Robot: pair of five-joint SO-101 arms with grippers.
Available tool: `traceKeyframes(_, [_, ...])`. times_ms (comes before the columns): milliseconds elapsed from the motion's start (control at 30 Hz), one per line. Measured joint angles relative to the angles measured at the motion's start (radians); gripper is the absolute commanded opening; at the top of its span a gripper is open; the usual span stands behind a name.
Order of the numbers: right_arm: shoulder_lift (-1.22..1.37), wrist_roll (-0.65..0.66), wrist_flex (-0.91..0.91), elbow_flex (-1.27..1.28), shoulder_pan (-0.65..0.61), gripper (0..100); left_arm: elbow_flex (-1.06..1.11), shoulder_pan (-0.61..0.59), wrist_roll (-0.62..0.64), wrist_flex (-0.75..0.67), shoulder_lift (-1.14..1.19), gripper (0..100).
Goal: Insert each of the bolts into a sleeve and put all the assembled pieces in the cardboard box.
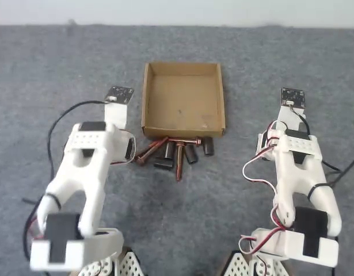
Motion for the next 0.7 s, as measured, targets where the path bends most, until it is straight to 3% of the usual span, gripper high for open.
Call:
traceKeyframes(200, [0.0, 0.0, 0.0, 0.0, 0.0, 0.6, -0.009, 0.0, 0.0, 0.038, 0.012, 1])
traceKeyframes(700, [0.0, 0.0, 0.0, 0.0, 0.0, 0.6, -0.288, -0.084, 0.0, 0.141, 0.402, 1])
